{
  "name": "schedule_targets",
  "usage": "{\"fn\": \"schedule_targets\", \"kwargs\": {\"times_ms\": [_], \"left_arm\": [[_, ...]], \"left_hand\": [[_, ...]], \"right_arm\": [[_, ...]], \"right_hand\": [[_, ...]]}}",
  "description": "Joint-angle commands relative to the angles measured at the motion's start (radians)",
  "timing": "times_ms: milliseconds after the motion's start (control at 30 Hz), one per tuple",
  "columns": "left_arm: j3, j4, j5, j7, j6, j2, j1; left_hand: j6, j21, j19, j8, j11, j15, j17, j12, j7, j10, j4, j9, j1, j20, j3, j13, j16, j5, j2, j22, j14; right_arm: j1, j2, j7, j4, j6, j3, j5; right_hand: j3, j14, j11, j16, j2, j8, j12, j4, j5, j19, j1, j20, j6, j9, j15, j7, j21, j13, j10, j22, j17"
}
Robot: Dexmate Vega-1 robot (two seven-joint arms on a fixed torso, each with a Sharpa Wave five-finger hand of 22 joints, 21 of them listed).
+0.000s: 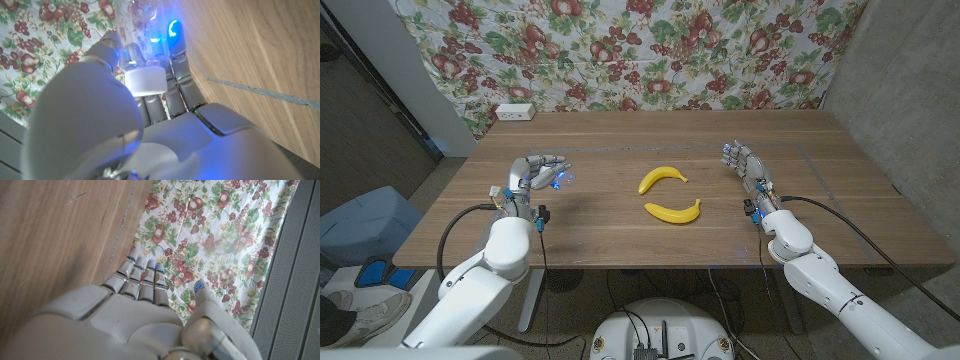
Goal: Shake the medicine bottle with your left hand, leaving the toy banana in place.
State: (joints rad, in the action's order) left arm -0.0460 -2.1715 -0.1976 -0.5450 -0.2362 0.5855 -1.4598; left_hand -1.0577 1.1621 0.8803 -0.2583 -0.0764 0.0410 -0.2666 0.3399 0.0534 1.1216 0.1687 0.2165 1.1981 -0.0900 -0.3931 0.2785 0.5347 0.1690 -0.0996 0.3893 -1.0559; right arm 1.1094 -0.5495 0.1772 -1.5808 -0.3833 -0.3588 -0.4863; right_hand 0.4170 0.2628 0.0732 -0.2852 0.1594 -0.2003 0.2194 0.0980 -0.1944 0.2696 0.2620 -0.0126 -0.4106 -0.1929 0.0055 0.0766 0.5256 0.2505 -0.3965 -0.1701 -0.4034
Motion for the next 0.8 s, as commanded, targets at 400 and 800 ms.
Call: {"fn": "schedule_targets", "kwargs": {"times_ms": [400,800], "left_arm": [[-0.083,0.029,-0.137,0.196,-0.112,0.224,0.135],[-0.082,0.044,-0.058,0.044,0.014,0.181,0.092]], "left_hand": [[-0.008,0.025,-0.043,0.008,-0.008,-0.277,-0.226,-0.005,-0.007,0.007,0.000,0.003,0.174,-0.119,0.004,0.005,-0.010,0.007,0.162,-0.005,-0.224],[-0.009,0.039,-0.051,0.012,-0.006,-0.277,-0.227,-0.007,-0.005,0.008,0.001,0.004,0.175,-0.118,0.005,0.008,-0.014,0.007,0.162,-0.011,-0.226]], "right_arm": [[-0.003,0.002,0.008,-0.001,0.005,0.001,0.005],[-0.013,0.006,0.007,0.006,0.012,-0.005,0.007]], "right_hand": [[0.003,0.006,-0.001,-0.001,-0.002,-0.003,0.004,0.008,0.003,0.008,0.003,0.004,-0.006,-0.004,-0.005,0.001,-0.006,0.003,-0.006,-0.003,-0.002],[0.003,0.006,-0.001,-0.001,-0.002,-0.003,0.003,0.008,0.003,0.009,0.002,0.003,-0.005,-0.004,-0.004,0.002,-0.011,0.003,-0.005,-0.003,-0.001]]}}
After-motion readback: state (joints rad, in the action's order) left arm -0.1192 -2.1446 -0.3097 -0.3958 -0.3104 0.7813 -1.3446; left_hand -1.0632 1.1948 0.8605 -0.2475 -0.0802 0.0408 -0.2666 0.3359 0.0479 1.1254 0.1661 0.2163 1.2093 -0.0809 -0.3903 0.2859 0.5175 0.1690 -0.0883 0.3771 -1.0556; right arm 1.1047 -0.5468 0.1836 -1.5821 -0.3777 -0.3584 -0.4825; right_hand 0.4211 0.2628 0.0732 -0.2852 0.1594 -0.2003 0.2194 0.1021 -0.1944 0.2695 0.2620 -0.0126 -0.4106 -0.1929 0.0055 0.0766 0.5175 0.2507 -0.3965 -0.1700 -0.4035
